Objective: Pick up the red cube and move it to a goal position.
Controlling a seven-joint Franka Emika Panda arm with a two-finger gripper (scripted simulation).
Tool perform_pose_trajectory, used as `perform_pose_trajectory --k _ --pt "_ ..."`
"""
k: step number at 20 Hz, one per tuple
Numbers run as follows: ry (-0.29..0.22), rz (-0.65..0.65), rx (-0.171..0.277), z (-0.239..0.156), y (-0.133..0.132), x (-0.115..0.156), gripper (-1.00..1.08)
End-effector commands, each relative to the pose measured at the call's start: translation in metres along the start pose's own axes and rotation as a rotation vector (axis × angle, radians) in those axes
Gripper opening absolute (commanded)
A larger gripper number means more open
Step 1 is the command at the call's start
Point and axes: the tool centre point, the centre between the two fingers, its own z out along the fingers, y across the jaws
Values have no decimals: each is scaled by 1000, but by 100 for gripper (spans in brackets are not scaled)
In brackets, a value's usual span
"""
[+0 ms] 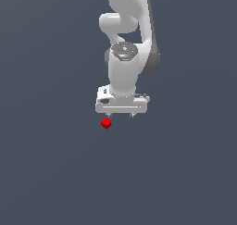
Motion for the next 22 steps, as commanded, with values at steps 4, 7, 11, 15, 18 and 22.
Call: perform_pose_trajectory --k 4,7,11,15,18,22 --pt "0 9 0 2 1 0 100" --pt "-1 34 0 7 4 -1 100" --pt "-4 96 0 20 12 -3 100" --pt "-7 191 1 39 24 -8 100" --pt "-10 285 1 59 35 -14 100" --pt "-16 431 2 89 51 -24 100"
